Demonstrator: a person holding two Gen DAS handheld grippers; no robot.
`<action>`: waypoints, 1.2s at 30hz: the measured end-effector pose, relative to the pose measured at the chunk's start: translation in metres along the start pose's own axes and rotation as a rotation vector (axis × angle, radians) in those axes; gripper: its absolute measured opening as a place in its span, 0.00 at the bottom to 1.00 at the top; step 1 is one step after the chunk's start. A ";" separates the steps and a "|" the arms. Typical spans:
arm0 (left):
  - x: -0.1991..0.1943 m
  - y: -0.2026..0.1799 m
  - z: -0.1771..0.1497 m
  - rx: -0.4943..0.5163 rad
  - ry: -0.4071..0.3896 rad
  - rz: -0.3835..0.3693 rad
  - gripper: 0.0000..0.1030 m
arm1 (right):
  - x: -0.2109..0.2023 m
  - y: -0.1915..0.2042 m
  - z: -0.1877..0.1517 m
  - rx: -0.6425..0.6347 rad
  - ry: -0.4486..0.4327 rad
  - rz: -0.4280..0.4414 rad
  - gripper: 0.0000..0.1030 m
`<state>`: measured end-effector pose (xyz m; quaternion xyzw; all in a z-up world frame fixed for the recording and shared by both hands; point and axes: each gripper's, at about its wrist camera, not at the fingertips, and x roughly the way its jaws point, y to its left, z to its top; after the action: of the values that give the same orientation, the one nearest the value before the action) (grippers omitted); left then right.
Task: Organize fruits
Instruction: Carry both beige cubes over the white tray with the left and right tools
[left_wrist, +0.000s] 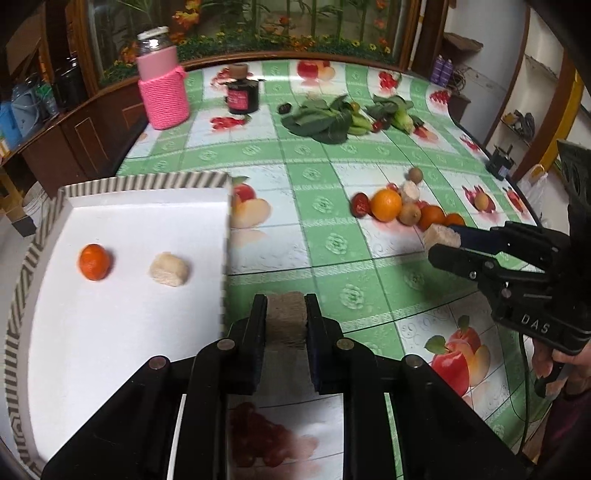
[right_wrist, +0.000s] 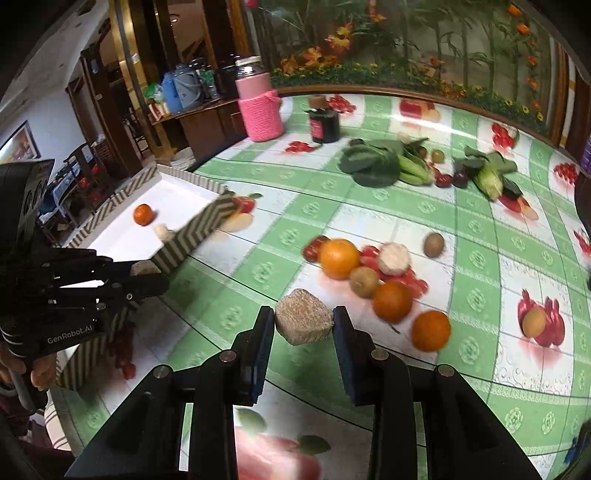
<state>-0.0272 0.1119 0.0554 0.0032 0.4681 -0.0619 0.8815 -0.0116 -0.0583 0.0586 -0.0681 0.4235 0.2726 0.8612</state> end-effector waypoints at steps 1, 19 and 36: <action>-0.003 0.005 0.001 -0.008 -0.005 0.006 0.16 | 0.000 0.005 0.003 -0.009 -0.001 0.005 0.32; -0.039 0.113 -0.009 -0.163 -0.053 0.149 0.16 | 0.021 0.096 0.041 -0.148 -0.014 0.108 0.32; -0.016 0.157 -0.028 -0.256 0.011 0.176 0.16 | 0.054 0.161 0.062 -0.254 0.018 0.210 0.32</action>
<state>-0.0419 0.2717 0.0445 -0.0679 0.4748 0.0759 0.8742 -0.0268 0.1210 0.0743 -0.1344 0.3983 0.4121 0.8084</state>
